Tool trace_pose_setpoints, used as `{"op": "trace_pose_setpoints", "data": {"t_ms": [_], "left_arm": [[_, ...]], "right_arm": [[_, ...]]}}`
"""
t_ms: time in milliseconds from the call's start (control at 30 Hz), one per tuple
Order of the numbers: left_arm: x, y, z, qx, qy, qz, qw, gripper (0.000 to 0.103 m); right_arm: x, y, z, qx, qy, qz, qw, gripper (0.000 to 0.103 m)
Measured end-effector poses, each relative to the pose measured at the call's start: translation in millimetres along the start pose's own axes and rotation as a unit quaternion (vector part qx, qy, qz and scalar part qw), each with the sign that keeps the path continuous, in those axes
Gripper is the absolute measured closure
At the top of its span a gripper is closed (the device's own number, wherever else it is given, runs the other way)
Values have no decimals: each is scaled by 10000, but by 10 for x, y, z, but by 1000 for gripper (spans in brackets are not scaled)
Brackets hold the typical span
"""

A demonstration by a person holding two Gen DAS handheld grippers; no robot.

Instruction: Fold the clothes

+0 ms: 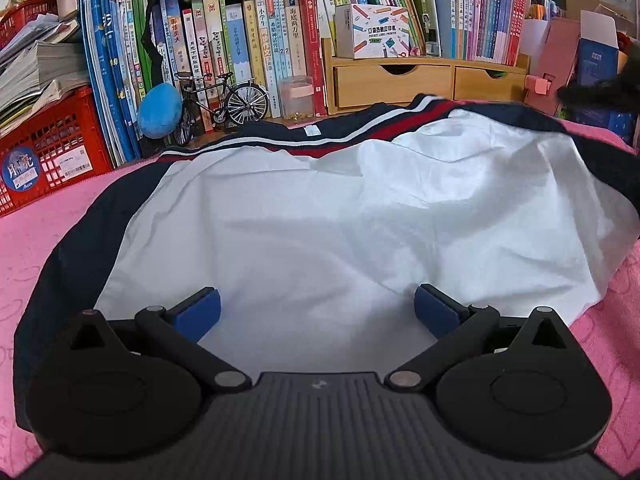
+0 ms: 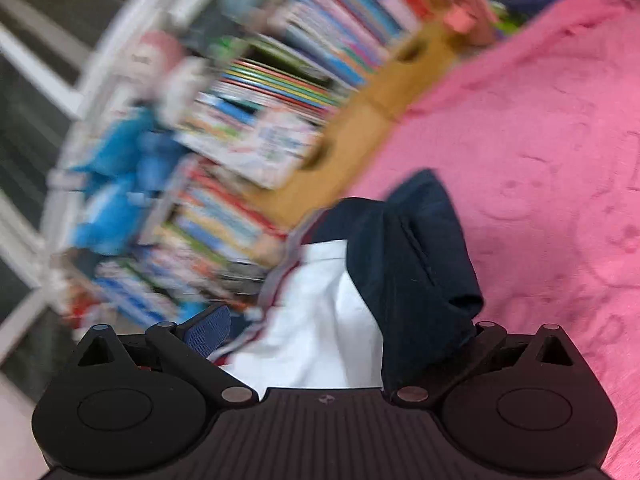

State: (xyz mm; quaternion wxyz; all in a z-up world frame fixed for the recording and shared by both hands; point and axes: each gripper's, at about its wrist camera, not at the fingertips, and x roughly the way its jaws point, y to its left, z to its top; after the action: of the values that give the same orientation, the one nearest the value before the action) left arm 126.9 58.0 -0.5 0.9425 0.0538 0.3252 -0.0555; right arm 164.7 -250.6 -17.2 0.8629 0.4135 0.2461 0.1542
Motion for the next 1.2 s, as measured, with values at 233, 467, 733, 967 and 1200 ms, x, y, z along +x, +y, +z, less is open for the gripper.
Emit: {"op": "trace_pose_setpoints", "data": {"t_ms": [233, 467, 733, 967, 1200], "left_arm": [[11, 21, 5, -68, 28, -53, 10000, 0], [-155, 182, -5, -396, 142, 38, 9991, 2], [-526, 956, -252, -1246, -130, 658, 9899, 0], [-594, 1331, -604, -1882, 121, 619, 9801, 0], [-731, 1510, -792, -1806, 19, 1140, 9769, 0]], "right_arm": [[17, -49, 75, 331, 105, -431, 9985, 26], [31, 734, 4, -1294, -54, -1288, 9832, 73], [311, 1949, -436, -3118, -172, -895, 9458, 77], [825, 2639, -1476, -4708, 676, -263, 8793, 78], [874, 2581, -2262, -5783, 1054, -367, 8081, 72]]}}
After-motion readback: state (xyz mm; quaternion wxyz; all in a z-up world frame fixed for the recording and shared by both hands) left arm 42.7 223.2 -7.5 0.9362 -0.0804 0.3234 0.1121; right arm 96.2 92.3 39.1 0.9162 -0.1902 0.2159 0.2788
